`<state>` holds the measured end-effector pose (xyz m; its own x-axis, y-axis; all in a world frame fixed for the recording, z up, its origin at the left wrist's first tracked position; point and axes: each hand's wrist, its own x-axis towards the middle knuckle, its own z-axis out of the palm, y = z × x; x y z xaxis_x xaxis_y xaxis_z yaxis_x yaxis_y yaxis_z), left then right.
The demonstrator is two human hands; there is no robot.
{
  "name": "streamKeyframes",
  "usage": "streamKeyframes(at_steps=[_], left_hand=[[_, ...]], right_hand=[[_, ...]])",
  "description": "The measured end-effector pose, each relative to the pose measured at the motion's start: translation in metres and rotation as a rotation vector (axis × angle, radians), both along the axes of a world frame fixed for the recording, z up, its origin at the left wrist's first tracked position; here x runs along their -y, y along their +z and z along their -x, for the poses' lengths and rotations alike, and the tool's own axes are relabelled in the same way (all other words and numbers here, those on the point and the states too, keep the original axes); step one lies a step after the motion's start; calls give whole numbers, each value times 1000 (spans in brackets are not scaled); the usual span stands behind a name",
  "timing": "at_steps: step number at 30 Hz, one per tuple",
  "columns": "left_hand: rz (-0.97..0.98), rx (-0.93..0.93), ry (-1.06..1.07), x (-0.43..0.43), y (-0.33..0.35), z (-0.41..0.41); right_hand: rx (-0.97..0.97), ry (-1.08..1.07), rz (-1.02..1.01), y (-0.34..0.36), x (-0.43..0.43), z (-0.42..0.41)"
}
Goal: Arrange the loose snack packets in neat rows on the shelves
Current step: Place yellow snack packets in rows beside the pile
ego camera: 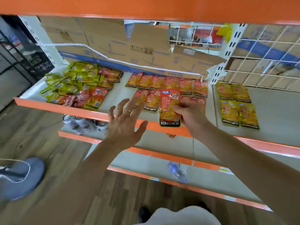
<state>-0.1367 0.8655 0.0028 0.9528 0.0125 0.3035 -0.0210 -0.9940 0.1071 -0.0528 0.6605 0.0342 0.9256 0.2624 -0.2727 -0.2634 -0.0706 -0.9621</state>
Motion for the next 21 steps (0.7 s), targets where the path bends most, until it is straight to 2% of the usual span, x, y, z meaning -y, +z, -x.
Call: streamKeyframes(at_steps=[7, 15, 21], left_hand=[[49, -14, 9, -40, -1, -10], [78, -75, 34, -62, -18, -38], [65, -102, 70, -92, -27, -56]], right_hand=[[118, -28, 148, -3, -42, -11], [74, 15, 175, -23, -86, -46], [62, -28, 226, -35, -125, -66]])
